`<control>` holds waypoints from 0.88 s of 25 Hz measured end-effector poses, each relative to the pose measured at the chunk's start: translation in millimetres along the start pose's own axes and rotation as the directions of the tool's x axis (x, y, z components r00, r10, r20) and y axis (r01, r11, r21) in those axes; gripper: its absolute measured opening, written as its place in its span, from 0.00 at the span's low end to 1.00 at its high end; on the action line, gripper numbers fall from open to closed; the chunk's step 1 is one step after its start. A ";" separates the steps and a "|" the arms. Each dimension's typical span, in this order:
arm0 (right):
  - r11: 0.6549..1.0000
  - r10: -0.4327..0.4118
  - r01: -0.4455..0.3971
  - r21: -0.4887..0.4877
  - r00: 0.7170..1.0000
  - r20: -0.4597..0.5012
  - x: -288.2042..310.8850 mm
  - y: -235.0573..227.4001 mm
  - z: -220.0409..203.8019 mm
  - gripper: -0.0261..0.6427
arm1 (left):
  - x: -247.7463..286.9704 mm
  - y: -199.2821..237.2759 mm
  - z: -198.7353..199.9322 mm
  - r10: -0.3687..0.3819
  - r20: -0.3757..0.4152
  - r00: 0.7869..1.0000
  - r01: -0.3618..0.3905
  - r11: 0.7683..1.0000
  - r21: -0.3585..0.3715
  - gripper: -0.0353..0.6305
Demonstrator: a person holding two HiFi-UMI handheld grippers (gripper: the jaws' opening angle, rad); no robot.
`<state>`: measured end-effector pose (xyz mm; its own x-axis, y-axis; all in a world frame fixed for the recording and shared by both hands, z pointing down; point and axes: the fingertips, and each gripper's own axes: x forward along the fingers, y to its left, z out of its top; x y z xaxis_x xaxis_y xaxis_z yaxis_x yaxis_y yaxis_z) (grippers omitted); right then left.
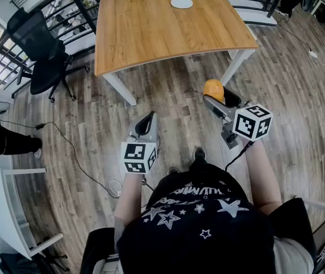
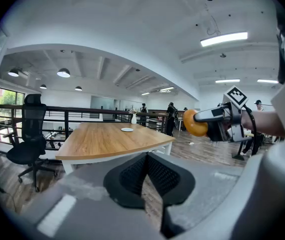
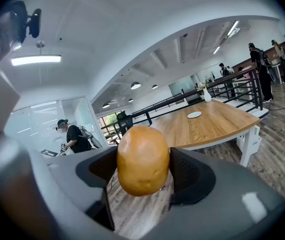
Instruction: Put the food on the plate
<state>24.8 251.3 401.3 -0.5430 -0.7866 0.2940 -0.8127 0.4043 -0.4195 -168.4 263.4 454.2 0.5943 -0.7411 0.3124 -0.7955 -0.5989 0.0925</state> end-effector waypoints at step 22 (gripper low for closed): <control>0.996 -0.053 0.051 0.068 0.998 0.038 4.1 24.2 -15.6 0.54 | -46.9 26.2 -24.2 0.032 -0.037 0.999 -0.033 0.999 -0.012 0.05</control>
<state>-0.3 265.0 405.7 -0.4904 -0.8242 0.2832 -0.8231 0.3313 -0.4612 -220.0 289.7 464.9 0.5637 -0.7483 0.3498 -0.8157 -0.5709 0.0933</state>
